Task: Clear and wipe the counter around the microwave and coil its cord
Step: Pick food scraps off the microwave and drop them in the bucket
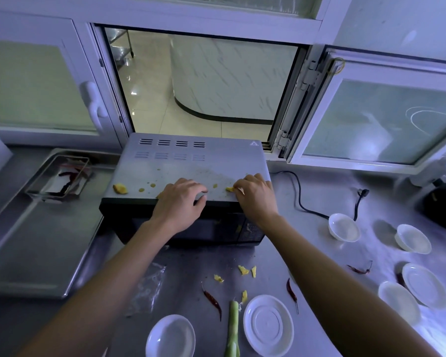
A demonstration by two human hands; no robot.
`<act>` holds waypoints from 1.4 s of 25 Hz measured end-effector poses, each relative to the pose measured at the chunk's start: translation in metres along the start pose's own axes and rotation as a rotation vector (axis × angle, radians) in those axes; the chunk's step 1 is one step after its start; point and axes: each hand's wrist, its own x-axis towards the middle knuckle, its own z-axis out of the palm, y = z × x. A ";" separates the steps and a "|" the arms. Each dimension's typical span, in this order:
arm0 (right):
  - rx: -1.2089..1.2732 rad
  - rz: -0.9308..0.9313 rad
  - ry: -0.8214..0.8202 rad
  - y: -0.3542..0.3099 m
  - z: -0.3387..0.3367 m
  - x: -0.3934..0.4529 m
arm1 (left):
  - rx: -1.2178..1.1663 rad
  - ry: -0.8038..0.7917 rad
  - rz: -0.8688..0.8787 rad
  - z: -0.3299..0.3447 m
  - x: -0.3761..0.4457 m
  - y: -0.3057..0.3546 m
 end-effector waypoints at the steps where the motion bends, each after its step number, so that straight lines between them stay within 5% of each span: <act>1: 0.020 0.002 0.021 -0.004 -0.001 0.000 | 0.000 0.016 -0.006 -0.002 -0.002 -0.003; 14: 0.240 -0.154 0.097 -0.065 0.008 -0.003 | 0.131 0.098 -0.221 -0.028 -0.019 -0.069; 35: 0.397 -0.176 0.151 -0.072 0.012 -0.027 | 0.266 0.094 -0.018 -0.006 -0.022 -0.077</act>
